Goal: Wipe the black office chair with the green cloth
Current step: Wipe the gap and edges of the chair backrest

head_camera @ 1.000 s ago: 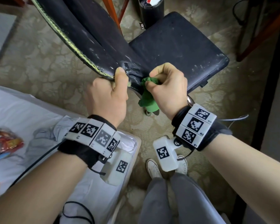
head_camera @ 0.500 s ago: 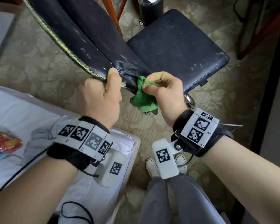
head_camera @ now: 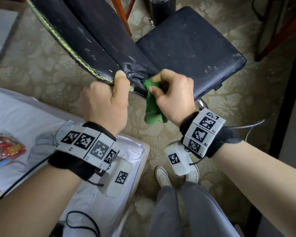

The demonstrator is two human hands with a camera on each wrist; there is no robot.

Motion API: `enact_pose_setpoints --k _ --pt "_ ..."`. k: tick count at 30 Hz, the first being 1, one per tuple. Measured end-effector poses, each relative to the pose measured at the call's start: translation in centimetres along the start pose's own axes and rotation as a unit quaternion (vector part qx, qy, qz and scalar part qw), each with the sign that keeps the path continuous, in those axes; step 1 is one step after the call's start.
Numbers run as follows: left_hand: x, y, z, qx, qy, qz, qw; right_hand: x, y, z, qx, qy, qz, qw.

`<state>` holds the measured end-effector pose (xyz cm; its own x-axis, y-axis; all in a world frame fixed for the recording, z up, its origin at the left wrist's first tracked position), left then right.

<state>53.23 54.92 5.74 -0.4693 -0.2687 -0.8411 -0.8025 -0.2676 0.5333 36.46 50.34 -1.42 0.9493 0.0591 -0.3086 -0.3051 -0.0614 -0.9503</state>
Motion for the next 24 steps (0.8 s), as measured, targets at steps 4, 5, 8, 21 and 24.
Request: enact_pose_setpoints --k 4,5,8,21,24 --pt "-0.1 -0.7 -0.4 0.003 0.001 -0.011 1.000 -0.2 -1.8 -0.9 -0.066 -0.004 -0.020 0.998" --pt "0.0 -0.8 -0.5 0.003 -0.001 -0.010 1.000 -0.2 -2.2 -0.8 -0.083 -0.008 -0.024 0.996" --pt "0.1 -0.7 -0.5 0.004 -0.003 -0.009 1.000 -0.5 -4.0 -0.5 -0.137 -0.007 -0.048 0.989" --pt "-0.1 -0.8 -0.5 -0.007 -0.016 -0.010 1.000 0.9 -1.7 -1.3 -0.108 -0.085 0.002 0.991" --pt "-0.1 -0.5 -0.4 -0.008 -0.024 -0.008 1.000 -1.0 -0.9 -1.4 -0.072 -0.071 -0.014 0.995"
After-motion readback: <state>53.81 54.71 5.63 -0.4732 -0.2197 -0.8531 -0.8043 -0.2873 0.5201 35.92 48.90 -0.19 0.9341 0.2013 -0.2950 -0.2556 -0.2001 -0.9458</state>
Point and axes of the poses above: each hand's wrist, its own z-axis away from the middle knuckle, its own x-axis out of the palm, y = z × x, the point moved 9 cm from there along -z, towards the middle knuckle, and after that the axes turned 6 degrees about -z, right-handed, at the moved point
